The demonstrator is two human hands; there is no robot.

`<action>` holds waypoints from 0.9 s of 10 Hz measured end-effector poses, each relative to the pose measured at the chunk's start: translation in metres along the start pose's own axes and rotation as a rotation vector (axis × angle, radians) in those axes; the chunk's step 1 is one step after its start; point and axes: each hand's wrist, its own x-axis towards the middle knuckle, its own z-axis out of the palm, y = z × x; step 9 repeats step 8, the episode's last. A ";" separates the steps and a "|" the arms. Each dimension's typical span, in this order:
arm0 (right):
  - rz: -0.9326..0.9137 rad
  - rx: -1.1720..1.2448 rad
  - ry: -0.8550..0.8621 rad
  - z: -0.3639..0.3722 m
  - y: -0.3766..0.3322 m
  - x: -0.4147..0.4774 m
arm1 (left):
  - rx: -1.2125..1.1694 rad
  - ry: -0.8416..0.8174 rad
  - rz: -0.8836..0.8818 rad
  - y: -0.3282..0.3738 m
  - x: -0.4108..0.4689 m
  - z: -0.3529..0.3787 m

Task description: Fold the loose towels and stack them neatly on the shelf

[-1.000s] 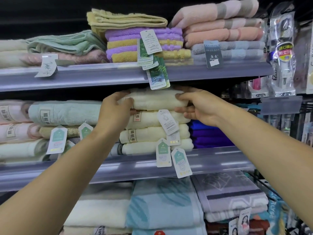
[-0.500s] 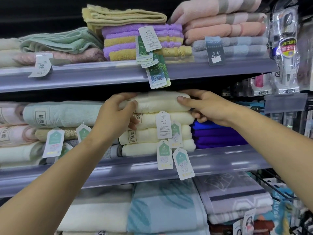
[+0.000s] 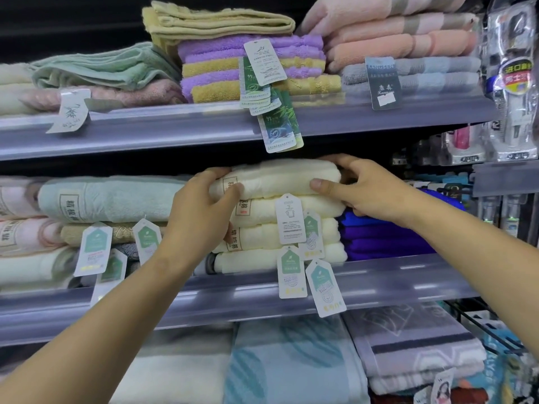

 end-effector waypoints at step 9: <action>0.193 0.165 0.404 0.066 -0.066 -0.068 | -0.187 -0.240 0.212 -0.022 -0.044 -0.092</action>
